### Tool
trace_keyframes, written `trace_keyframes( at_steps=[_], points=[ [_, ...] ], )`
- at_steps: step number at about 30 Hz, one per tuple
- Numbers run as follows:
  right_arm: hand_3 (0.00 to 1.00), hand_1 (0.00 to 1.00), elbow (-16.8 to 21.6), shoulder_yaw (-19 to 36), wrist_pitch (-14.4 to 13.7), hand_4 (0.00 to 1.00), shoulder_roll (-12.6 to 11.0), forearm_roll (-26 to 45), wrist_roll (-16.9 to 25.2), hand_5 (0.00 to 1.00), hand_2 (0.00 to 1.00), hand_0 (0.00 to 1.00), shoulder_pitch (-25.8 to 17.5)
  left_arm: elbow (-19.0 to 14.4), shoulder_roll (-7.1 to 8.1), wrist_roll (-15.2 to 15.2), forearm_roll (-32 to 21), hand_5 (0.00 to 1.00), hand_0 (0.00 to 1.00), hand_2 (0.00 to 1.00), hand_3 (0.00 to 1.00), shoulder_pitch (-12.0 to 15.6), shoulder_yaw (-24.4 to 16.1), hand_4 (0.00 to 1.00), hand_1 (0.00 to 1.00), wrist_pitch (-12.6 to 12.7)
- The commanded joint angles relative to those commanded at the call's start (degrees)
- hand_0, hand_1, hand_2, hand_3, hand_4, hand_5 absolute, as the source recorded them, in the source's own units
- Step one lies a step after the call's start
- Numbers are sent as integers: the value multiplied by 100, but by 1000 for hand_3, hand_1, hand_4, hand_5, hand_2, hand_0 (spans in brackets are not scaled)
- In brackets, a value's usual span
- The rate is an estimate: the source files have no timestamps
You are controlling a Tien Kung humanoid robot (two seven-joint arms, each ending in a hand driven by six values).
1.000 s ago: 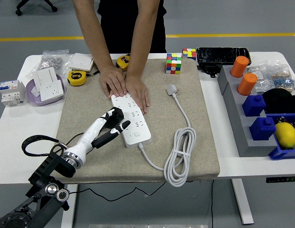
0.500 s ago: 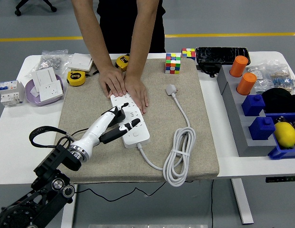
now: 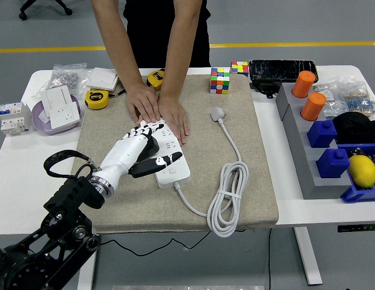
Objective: Pick up the plug,place it near the board,insert it into the board,press the button
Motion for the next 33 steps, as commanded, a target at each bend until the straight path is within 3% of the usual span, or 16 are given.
trace_keyframes(
  at_steps=[2, 8, 33],
  points=[
    [762, 722, 0, 20, 2, 998, 2, -19, -5, 983, 719, 830, -3, -111, 16, 246, 269, 998, 998, 994, 967, 20, -40, 998, 998, -123],
    [762, 721, 0, -26, -7, 998, 7, 30, 10, 984, 719, 830, 9, -126, 63, 391, 238, 998, 998, 992, 960, 90, 38, 998, 998, -252],
    [762, 722, 0, -85, -6, 998, -8, 27, 5, 985, 719, 830, 5, 428, 88, 250, 109, 998, 998, 984, 947, -129, 583, 998, 998, -287]
  ],
)
